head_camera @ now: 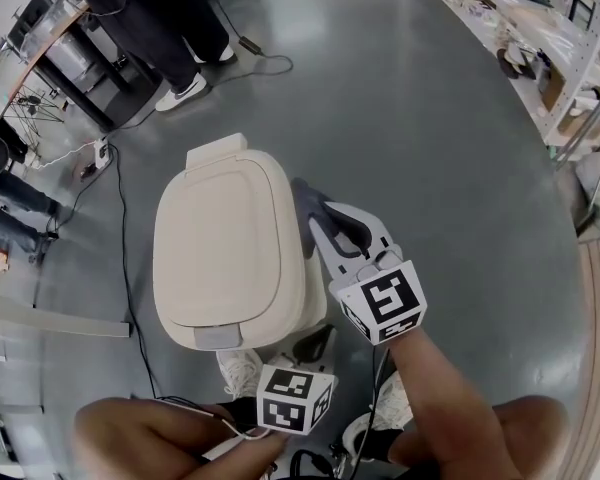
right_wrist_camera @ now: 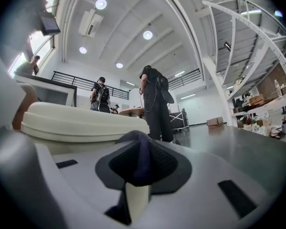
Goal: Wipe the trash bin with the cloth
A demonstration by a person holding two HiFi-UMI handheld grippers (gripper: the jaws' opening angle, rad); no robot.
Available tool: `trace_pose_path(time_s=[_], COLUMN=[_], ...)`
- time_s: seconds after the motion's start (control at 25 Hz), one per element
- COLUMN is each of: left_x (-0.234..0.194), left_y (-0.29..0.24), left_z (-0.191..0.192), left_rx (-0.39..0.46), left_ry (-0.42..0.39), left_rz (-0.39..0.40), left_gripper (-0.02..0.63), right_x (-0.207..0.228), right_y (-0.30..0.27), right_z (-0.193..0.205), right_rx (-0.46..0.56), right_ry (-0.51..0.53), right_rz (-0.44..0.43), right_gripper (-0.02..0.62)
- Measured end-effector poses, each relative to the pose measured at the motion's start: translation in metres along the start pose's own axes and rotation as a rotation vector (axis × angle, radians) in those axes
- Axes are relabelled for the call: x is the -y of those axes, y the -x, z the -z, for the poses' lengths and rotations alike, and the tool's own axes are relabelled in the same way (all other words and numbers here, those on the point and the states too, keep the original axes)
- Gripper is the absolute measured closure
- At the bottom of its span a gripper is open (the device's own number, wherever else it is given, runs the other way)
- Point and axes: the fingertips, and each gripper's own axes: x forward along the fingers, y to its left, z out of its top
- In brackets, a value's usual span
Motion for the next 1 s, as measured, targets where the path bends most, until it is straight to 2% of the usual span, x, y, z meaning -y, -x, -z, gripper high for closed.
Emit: trace_pose_path(time_s=[0.44, 1.0], left_x=[-0.006, -0.004], left_y=[-0.004, -0.014], left_z=[0.004, 0.040], left_rx=[-0.007, -0.095], left_ry=[0.002, 0.003], left_rz=[-0.016, 0.011], left_gripper=[0.609, 0.609], right_x=[0.005, 0.007], right_y=[-0.009, -0.012], right_z=[0.025, 0.084], right_rx=[-0.038, -0.142], right_ry=[-0.028, -0.072], right_rz=[0.016, 0.024], right_gripper=[0.529, 0.529])
